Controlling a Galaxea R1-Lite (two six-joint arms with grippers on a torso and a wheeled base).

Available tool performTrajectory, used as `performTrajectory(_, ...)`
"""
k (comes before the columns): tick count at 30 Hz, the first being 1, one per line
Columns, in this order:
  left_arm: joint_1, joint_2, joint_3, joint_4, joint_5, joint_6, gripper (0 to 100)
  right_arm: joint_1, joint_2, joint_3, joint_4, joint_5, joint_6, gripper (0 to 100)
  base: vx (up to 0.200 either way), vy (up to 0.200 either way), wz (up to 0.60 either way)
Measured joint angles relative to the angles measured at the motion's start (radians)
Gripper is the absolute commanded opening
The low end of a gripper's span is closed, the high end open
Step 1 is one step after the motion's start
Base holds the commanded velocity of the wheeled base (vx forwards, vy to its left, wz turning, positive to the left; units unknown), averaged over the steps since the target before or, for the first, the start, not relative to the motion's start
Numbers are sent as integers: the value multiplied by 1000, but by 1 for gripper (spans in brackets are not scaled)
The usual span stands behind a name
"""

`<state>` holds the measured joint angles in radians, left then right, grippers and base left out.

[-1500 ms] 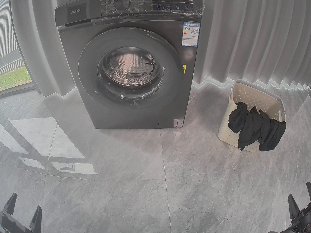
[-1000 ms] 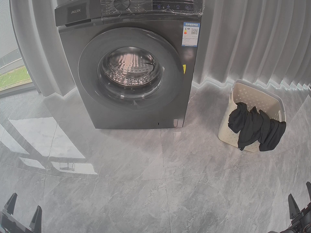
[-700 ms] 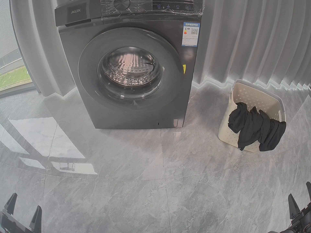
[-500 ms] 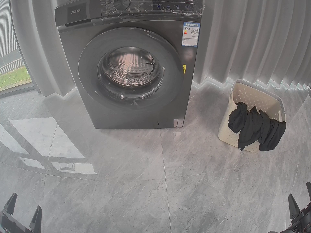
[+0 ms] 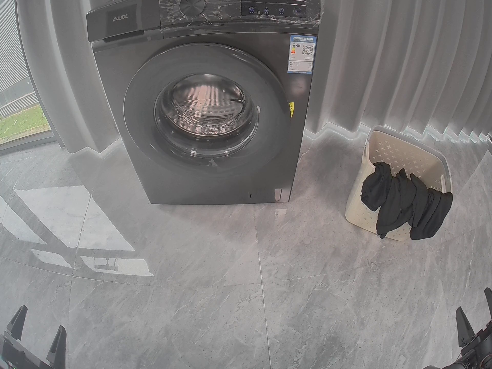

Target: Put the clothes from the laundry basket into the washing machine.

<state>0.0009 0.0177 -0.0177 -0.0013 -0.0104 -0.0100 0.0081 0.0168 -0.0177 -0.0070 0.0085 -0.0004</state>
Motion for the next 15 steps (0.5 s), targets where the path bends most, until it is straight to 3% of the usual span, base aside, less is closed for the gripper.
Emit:
performTrajectory(4,0,0,0,0,0,-3,100,0,0,0,0,0,1,100,0,0,0)
performTrajectory(10,1,0,0,0,3,-9,100,-1,0,0,0,0,-1,100,200,0,0)
performTrajectory(15,0,0,0,1,1,5,100,-1,0,0,0,0,-3,100,0,0,0)
